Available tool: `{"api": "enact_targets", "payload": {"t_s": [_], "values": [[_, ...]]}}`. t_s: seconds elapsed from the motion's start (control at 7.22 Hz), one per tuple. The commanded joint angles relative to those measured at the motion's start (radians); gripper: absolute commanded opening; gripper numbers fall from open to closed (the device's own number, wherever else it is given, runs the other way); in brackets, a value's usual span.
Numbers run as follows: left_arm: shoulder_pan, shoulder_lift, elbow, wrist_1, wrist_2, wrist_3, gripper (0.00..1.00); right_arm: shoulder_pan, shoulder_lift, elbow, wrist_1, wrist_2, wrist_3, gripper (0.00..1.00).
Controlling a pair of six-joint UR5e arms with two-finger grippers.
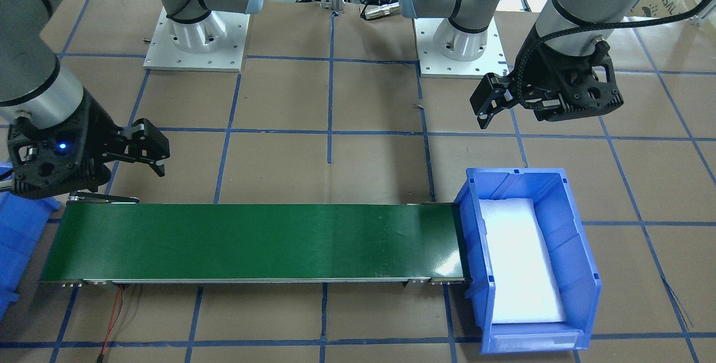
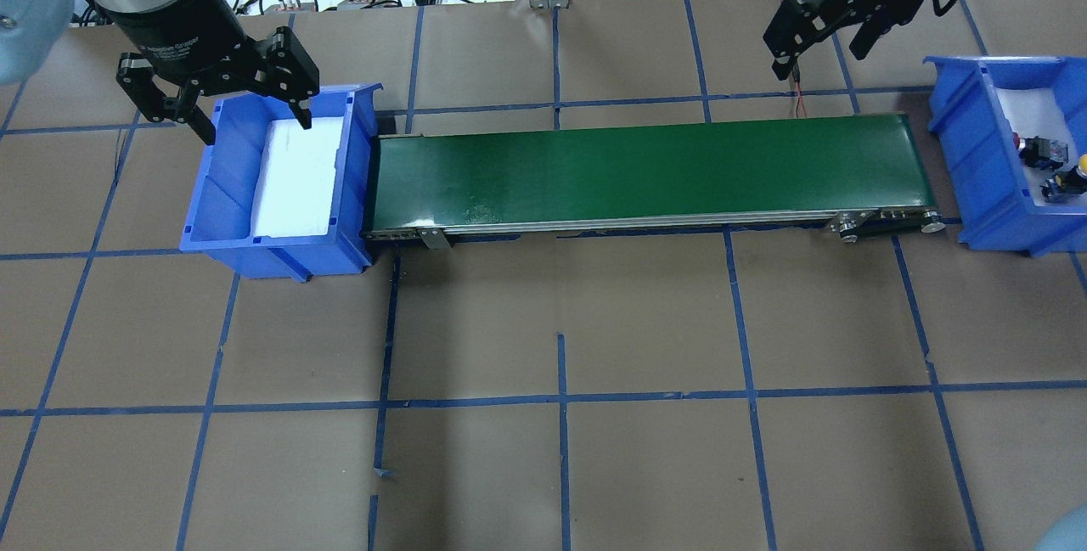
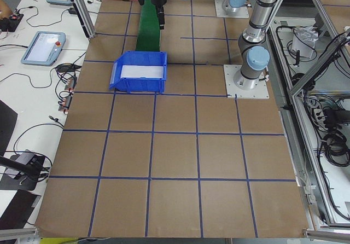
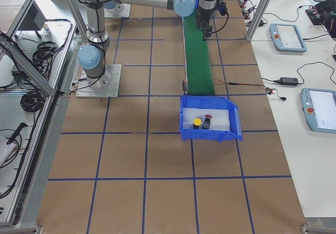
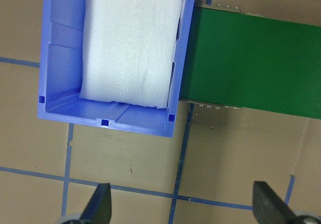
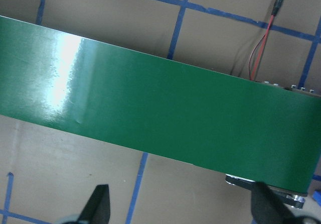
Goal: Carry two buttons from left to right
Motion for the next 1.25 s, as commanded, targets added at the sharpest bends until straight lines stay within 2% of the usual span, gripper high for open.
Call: {"api": "enact_targets", "payload": {"t_s": [0.0,1.11], "values": [[0.000,0.000,0.000,0.000,0.000,0.000,1.00,0.045,-0.044,-0.007,0.062,0.000,0.144,1.00],[-0.002,-0.005,0.001,-0.002,0.002,-0.011,1.00,0.052,-0.040,0.004,0.074,0.002,0.165,1.00]]}}
